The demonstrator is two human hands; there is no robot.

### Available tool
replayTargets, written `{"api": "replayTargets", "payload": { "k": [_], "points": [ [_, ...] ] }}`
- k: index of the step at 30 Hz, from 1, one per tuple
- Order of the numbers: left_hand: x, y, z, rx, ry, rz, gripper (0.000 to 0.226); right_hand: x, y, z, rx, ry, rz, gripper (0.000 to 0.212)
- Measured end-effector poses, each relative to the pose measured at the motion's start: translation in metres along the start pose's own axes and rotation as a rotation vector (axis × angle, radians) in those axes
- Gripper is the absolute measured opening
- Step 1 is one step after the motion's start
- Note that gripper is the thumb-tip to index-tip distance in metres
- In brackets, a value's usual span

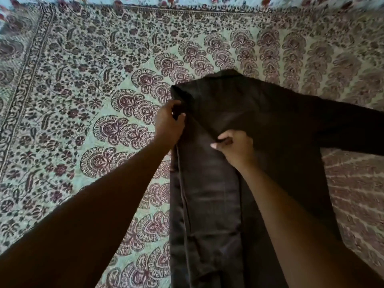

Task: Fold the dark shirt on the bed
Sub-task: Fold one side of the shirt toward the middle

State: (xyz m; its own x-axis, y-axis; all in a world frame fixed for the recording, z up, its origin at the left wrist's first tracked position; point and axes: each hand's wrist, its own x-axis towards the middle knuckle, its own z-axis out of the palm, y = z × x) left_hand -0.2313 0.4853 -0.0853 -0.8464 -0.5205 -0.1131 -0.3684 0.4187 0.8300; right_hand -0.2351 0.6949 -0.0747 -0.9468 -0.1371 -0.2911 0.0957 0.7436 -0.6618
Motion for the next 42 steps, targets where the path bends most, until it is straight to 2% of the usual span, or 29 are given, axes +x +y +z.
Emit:
{"api": "replayTargets", "payload": {
  "k": [3, 7, 10, 17, 20, 24, 26, 29, 31, 33, 35, 38, 40, 42],
  "points": [
    [0.026, 0.015, 0.002, -0.079, 0.058, -0.081, 0.022, 0.006, 0.005, -0.006, -0.036, -0.03, -0.027, 0.021],
    [0.041, 0.025, 0.009, -0.159, 0.072, -0.179, 0.043, 0.001, 0.017, -0.01, 0.038, 0.027, 0.023, 0.005],
    [0.047, 0.027, 0.017, -0.177, 0.061, -0.22, 0.051, -0.001, 0.022, -0.004, 0.035, 0.028, 0.033, 0.016],
    [0.056, 0.025, 0.029, -0.248, 0.126, -0.334, 0.041, 0.003, 0.022, 0.005, 0.052, 0.088, 0.12, 0.015],
    [0.055, 0.025, 0.028, -0.272, 0.141, -0.304, 0.027, 0.002, 0.023, 0.003, 0.074, 0.12, 0.126, 0.016],
    [0.054, 0.024, 0.024, -0.342, 0.188, -0.259, 0.032, -0.003, 0.026, 0.001, 0.116, 0.1, 0.116, 0.02],
    [0.054, 0.022, 0.024, -0.341, 0.162, -0.244, 0.034, -0.006, 0.028, 0.0, 0.111, 0.106, 0.088, 0.02],
    [0.053, 0.019, 0.025, -0.197, 0.017, -0.195, 0.039, -0.005, 0.026, 0.002, 0.003, 0.121, 0.05, 0.016],
    [0.04, 0.019, 0.023, -0.006, 0.016, 0.008, 0.039, -0.006, 0.022, 0.006, -0.097, 0.152, 0.013, 0.013],
    [0.012, 0.017, 0.022, 0.165, 0.079, 0.268, 0.033, -0.015, 0.018, 0.011, -0.246, 0.261, -0.063, 0.024],
    [-0.017, 0.011, 0.017, 0.243, 0.018, 0.428, 0.026, -0.027, 0.015, 0.017, -0.397, 0.358, -0.287, 0.029],
    [-0.042, -0.011, 0.004, 0.459, -0.215, 0.551, 0.028, -0.041, 0.022, 0.033, -0.445, 0.263, -0.601, 0.02],
    [-0.044, -0.032, -0.005, 0.68, -0.349, 0.57, 0.05, -0.048, 0.035, 0.043, -0.495, 0.161, -0.618, 0.024],
    [-0.044, -0.047, -0.011, 0.79, -0.418, 0.562, 0.065, -0.057, 0.05, 0.046, -0.563, 0.14, -0.545, 0.036]
  ]
}}
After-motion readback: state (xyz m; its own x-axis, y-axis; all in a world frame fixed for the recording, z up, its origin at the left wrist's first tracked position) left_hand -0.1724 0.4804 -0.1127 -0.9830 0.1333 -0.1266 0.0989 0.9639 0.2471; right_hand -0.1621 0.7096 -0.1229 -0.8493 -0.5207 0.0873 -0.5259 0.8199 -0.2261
